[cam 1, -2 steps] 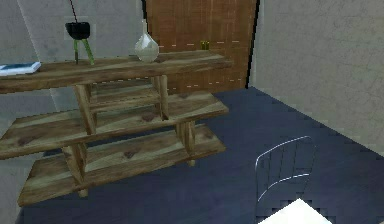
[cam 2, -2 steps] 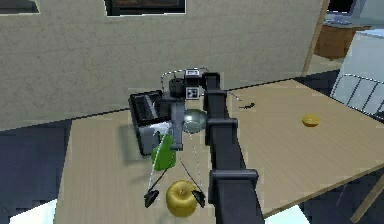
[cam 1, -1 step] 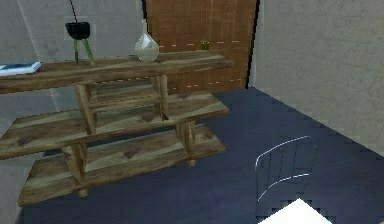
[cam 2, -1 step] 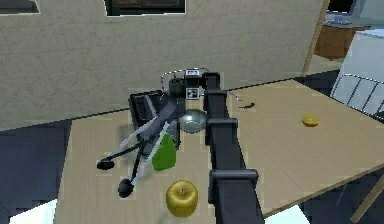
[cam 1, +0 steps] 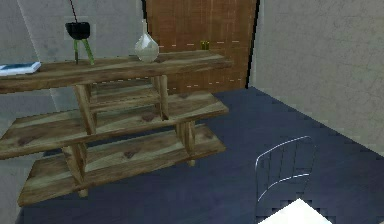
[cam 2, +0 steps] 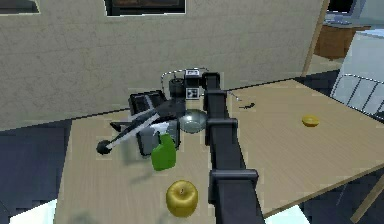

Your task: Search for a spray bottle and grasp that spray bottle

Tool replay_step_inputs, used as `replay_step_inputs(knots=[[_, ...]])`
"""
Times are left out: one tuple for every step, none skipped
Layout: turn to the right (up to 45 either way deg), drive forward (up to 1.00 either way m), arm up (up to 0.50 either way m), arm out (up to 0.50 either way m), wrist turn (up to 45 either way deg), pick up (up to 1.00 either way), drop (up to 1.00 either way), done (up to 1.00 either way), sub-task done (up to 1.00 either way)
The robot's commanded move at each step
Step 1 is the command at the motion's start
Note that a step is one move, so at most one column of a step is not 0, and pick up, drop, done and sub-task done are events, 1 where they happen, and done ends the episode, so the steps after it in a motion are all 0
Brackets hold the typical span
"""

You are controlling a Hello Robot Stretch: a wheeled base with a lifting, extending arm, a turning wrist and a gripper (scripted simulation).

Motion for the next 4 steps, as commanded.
replay_step_inputs(knots=[[0.0,0.00,0.00,0.00,45.0,0.00,0.00,0.00,0.00],[0.0,0.00,0.00,0.00,3.0,0.00,0.00,0.00,0.00],[0.0,0.00,-0.30,0.00,0.0,0.00,0.00,0.00,0.00],[0.0,0.00,0.00,0.00,0.0,1.00,0.00,0.00,0.00]])
